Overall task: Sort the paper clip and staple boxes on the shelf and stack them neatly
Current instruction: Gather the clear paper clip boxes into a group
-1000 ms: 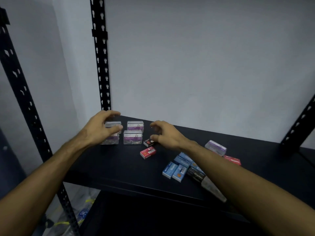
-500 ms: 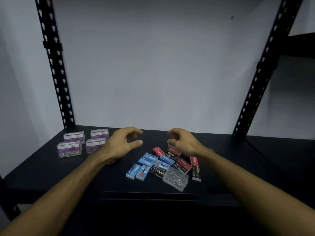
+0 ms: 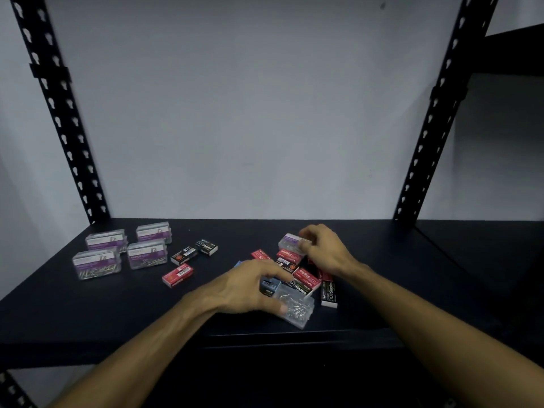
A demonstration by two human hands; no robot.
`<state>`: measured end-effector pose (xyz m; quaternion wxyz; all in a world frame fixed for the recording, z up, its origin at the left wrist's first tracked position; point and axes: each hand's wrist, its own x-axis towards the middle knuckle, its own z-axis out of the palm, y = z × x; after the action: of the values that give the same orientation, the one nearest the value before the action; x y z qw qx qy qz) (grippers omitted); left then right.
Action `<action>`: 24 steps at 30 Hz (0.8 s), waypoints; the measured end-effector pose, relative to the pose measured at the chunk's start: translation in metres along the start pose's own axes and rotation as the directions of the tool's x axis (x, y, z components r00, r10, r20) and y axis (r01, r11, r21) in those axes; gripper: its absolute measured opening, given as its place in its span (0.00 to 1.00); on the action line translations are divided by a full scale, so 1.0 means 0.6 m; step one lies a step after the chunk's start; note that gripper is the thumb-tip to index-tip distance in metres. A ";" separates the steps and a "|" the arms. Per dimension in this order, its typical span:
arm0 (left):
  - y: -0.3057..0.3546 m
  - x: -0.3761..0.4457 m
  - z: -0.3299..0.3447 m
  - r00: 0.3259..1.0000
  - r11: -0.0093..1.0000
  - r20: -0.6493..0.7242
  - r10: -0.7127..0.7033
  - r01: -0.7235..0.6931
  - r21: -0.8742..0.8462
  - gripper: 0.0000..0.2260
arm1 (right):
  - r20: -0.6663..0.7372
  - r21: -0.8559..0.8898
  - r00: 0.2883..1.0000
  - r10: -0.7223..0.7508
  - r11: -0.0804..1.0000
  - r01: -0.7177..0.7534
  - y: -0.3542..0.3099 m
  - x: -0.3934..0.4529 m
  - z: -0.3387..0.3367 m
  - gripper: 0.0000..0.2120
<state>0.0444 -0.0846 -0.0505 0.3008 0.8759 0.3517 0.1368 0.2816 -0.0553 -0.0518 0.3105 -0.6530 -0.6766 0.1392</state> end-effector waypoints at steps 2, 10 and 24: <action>0.002 0.001 0.004 0.999 0.999 0.041 0.027 -0.029 0.038 0.26 | -0.011 -0.007 1.000 0.007 1.000 -0.007 0.005 0.005 0.004 0.15; 0.000 0.006 0.006 0.992 0.983 0.095 0.088 -0.101 0.150 0.24 | 0.023 -0.162 0.997 0.072 0.985 -0.067 0.026 0.025 0.017 0.26; -0.013 0.004 -0.004 0.998 0.998 0.051 0.047 -0.049 0.034 0.21 | 0.124 0.014 0.988 0.087 0.996 -0.089 0.038 0.020 0.009 0.24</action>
<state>0.0408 -0.0775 -0.0532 0.2908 0.8923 0.3253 0.1158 0.2970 -0.0401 -0.0665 0.2678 -0.6693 -0.6637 0.1995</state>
